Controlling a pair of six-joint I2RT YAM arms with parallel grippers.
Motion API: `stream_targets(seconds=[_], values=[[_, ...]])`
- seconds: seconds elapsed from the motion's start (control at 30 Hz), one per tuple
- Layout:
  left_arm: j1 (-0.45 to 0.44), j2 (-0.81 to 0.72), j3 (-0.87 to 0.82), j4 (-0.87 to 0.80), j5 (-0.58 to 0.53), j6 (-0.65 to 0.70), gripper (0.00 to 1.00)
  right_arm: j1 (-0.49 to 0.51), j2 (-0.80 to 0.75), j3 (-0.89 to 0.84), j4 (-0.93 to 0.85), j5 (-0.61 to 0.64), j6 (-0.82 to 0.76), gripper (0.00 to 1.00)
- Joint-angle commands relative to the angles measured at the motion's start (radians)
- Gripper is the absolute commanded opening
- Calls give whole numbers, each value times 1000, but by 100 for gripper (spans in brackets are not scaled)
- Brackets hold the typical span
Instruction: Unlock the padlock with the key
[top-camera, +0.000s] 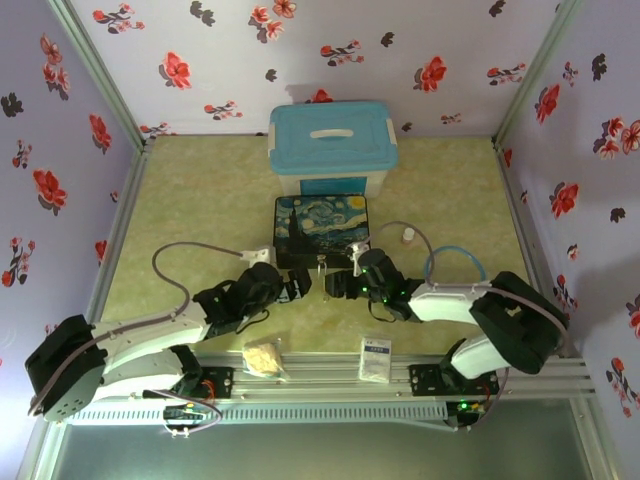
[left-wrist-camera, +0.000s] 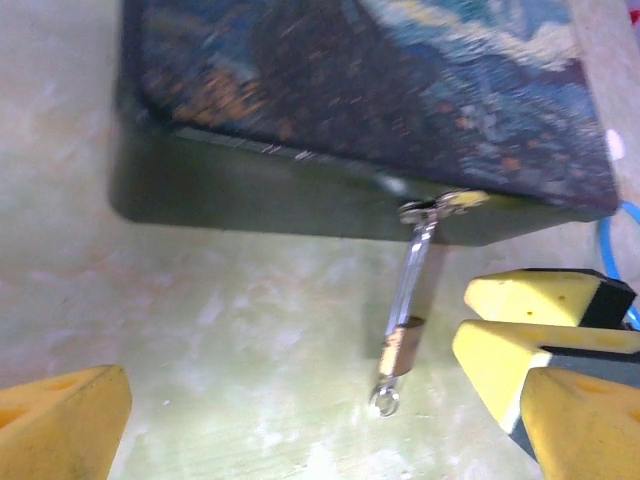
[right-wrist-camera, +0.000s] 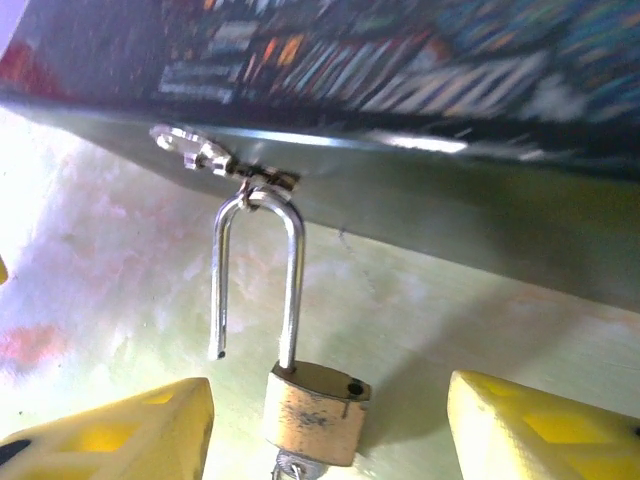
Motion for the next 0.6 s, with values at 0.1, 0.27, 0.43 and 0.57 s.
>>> stream_targets(seconds=[0.1,0.27,0.43,0.57], values=[[9,-39,-13,72,20,-41,100,13,69,53,19,-9,-34,61],[11,-43,-22,81,26,-57,100,14,97,65,5,4,-47,57],[13,-66,-31,87,30,-56,100,25,123,65,-8,8,-61,55],[22,-72,-41,89,30,-60,100,28,145,61,12,-6,-48,51]])
